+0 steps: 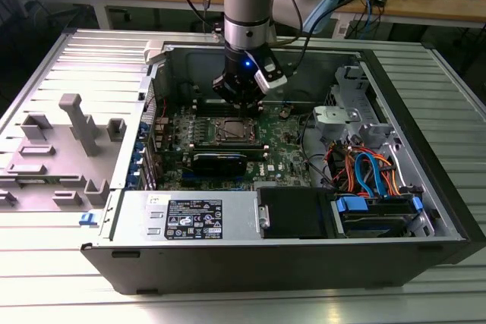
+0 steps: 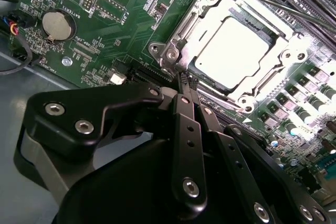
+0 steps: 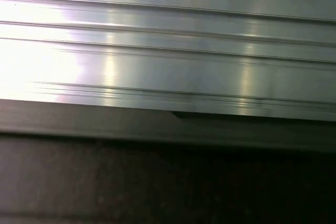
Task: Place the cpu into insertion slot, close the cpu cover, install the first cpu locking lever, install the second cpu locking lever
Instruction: 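Install the first cpu locking lever, then install the second cpu locking lever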
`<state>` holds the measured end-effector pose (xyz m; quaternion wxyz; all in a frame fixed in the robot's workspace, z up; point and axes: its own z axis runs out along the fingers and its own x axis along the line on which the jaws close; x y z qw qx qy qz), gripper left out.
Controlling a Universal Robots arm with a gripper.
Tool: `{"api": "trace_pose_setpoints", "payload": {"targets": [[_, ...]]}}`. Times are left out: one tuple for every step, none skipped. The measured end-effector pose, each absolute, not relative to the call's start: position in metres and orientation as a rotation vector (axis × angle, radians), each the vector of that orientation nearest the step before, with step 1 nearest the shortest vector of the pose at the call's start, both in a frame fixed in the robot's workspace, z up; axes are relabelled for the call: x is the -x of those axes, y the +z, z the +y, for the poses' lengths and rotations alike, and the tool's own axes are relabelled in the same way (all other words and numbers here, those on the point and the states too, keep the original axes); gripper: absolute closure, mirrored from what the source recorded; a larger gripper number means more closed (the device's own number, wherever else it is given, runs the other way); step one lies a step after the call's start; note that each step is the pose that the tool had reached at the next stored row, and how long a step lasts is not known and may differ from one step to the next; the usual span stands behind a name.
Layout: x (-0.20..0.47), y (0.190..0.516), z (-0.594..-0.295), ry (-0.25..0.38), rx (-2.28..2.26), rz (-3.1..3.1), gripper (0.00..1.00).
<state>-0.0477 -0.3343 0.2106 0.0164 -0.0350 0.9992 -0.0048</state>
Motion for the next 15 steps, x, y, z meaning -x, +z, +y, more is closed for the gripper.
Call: {"api": "trace_pose_setpoints", "payload": {"targets": [[0.0477, 0.2107, -0.3344, -0.015, 0.109, 3.107, 0.89], [0.0477, 0.2107, -0.3347, -0.015, 0.109, 3.107, 0.89], [0.0477, 0.2107, -0.3349, -0.015, 0.109, 3.107, 0.89], [0.0477, 0.2107, -0.3349, -0.015, 0.109, 3.107, 0.89], [0.0477, 0.2107, -0.3349, -0.015, 0.109, 3.107, 0.89], [0.0477, 0.2107, -0.3349, -0.015, 0.109, 3.107, 0.89], [0.0477, 0.2107, -0.3349, -0.015, 0.109, 3.107, 0.89], [0.0477, 0.2107, -0.3349, -0.015, 0.109, 3.107, 0.89], [0.0477, 0.2107, -0.335, -0.015, 0.109, 3.107, 0.89], [0.0477, 0.2107, -0.335, -0.015, 0.109, 3.107, 0.89], [0.0477, 0.2107, -0.335, -0.015, 0.109, 3.107, 0.89], [0.0477, 0.2107, -0.3351, -0.015, 0.109, 3.107, 0.89], [0.0477, 0.2107, -0.3354, -0.015, 0.109, 3.107, 0.89], [0.0476, 0.2107, -0.3359, -0.015, 0.11, 3.107, 0.89], [0.0477, 0.2107, -0.3371, -0.015, 0.109, 3.107, 0.89]]}}
